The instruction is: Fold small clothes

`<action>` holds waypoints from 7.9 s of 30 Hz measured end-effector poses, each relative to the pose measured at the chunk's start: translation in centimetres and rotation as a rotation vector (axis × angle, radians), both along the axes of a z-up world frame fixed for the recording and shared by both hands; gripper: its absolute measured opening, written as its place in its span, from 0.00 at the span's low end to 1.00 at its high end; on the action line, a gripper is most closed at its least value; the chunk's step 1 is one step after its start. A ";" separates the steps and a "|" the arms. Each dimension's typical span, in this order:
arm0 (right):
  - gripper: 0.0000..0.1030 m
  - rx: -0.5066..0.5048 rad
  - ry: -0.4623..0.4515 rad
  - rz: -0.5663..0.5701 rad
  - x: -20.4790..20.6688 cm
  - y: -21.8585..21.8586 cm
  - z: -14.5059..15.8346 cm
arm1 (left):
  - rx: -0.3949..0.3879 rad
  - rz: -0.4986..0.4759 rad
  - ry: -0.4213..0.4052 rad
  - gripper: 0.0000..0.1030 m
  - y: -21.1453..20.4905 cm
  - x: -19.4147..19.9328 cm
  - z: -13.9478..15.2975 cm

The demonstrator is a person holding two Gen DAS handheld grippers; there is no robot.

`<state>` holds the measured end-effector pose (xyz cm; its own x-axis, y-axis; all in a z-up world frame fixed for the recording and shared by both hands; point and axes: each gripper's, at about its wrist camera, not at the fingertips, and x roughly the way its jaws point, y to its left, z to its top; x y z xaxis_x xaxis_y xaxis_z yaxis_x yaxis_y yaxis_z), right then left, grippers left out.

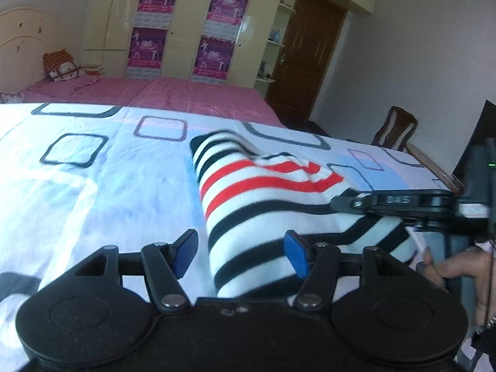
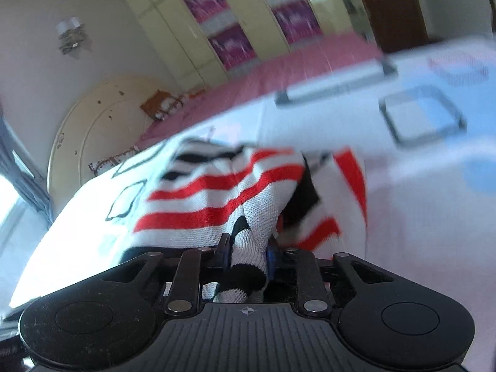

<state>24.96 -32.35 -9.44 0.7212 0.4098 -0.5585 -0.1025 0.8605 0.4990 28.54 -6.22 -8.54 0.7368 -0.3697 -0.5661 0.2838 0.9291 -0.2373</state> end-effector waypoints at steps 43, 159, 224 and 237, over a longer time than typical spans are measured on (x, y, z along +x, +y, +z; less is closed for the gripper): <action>0.27 -0.009 0.205 -0.127 -10.3 -3.7 -1.0 | 0.029 -0.078 0.163 0.66 -1.2 3.2 -3.5; 0.21 -0.296 -0.007 0.007 -6.7 -0.6 0.1 | 0.060 -0.030 0.125 0.59 -0.9 2.0 -1.8; 0.55 0.255 0.216 -0.029 2.8 -5.7 -7.3 | -0.192 -0.107 0.395 0.77 -2.3 10.7 -6.4; 0.35 0.286 0.148 -0.008 1.2 -3.9 -2.6 | -0.197 -0.102 0.299 0.53 -0.3 9.6 -1.9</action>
<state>26.21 -36.22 -11.99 0.6443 0.5604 -0.5205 -0.0046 0.6834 0.7301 38.12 -6.52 -10.40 0.5034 -0.5560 -0.6614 0.2639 0.8278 -0.4951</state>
